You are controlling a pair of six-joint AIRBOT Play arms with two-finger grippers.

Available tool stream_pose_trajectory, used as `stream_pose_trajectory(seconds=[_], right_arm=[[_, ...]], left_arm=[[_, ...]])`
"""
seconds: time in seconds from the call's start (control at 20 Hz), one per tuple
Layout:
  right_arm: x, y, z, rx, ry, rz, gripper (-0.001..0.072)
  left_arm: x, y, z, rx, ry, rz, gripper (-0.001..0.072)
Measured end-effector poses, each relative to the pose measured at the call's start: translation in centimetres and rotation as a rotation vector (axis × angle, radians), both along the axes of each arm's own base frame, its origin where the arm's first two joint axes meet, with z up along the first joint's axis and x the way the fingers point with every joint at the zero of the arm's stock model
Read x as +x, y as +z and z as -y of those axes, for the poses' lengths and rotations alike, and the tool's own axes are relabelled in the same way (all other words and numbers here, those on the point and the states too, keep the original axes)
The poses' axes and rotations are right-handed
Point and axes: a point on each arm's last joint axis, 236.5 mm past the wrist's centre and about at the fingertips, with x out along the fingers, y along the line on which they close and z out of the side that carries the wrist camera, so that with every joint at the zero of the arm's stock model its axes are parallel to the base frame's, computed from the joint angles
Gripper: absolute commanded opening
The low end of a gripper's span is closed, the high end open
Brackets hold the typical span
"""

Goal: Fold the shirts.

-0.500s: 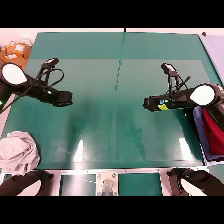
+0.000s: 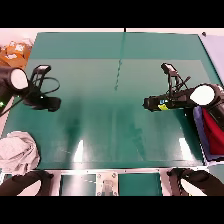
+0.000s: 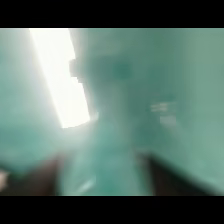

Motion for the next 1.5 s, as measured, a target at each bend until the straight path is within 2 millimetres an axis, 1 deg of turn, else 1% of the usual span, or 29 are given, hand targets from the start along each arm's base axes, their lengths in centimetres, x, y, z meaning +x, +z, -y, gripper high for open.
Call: stream_pose_trajectory(seconds=[0.05,0.1,0.2,0.3,0.4,0.5,0.55,0.6,0.65,0.75,0.85,0.95,1.05,1.15,1.25,1.3,1.35,1.4,1.45,1.5], right_arm=[[0.0,0.0,0.0,0.000,0.000,0.000,0.0009],[0.0,0.0,0.0,0.000,0.000,0.000,0.0009],[0.0,0.0,0.0,0.000,0.000,0.000,0.0009],[0.0,0.0,0.0,0.000,0.000,0.000,0.0009],[0.0,0.0,0.0,0.000,0.000,0.000,0.0009],[0.0,0.0,0.0,0.000,0.000,0.000,0.0009],[0.0,0.0,0.0,0.000,0.000,0.000,0.0009],[0.0,0.0,0.0,0.000,0.000,0.000,0.0009],[0.0,0.0,0.0,0.000,0.000,0.000,0.0009],[0.0,0.0,0.0,0.000,0.000,0.000,0.0009],[0.0,0.0,0.0,0.000,0.000,0.000,0.0009],[0.0,0.0,0.0,0.000,0.000,0.000,0.0010],[0.0,0.0,0.0,0.000,0.000,0.000,0.0009],[0.0,0.0,0.0,0.000,0.000,0.000,0.0009],[0.0,0.0,0.0,0.000,0.000,0.000,0.0009],[0.0,0.0,0.0,0.000,0.000,0.000,0.0009],[0.0,0.0,0.0,0.000,0.000,0.000,0.0009],[0.0,0.0,0.0,0.000,0.000,0.000,0.0009],[0.0,0.0,0.0,0.000,0.000,0.000,0.0009],[0.0,0.0,0.0,0.000,0.000,0.000,0.0009]], left_arm=[[-0.9,-0.8,-2.0,0.072,0.035,-0.036,0.0709],[-2.4,-2.0,-3.9,0.135,0.071,-0.089,0.0709],[-6.3,-4.3,-7.4,0.231,0.136,-0.228,0.0708],[-10.6,-6.0,-11.1,0.319,0.202,-0.365,0.0708],[-14.1,-6.6,-14.7,0.390,0.282,-0.464,0.0708],[-16.5,-7.2,-17.1,0.399,0.369,-0.511,0.0707],[-17.2,-7.6,-17.8,0.388,0.406,-0.515,0.0685],[-17.7,-8.0,-18.3,0.372,0.433,-0.514,0.0385],[-17.8,-8.4,-18.6,0.350,0.441,-0.506,0.0027],[-17.8,-9.2,-18.5,0.299,0.423,-0.497,0.0016],[-17.6,-9.7,-18.0,0.253,0.407,-0.490,0.0015],[-17.0,-9.4,-17.8,0.218,0.407,-0.472,0.0014],[-14.8,-8.2,-17.1,0.162,0.421,-0.406,0.0014],[-10.8,-5.8,-15.5,0.080,0.404,-0.268,0.0014],[-5.4,-1.6,-12.5,-0.010,0.336,-0.063,0.0014],[-2.4,1.4,-10.2,-0.069,0.281,0.063,0.0014],[0.0,4.4,-7.5,-0.131,0.219,0.169,0.0014],[1.9,8.0,-4.1,-0.203,0.142,0.274,0.0014],[3.1,11.1,-0.7,-0.271,0.065,0.357,0.0014],[3.7,14.1,2.8,-0.338,-0.018,0.427,0.0014]])
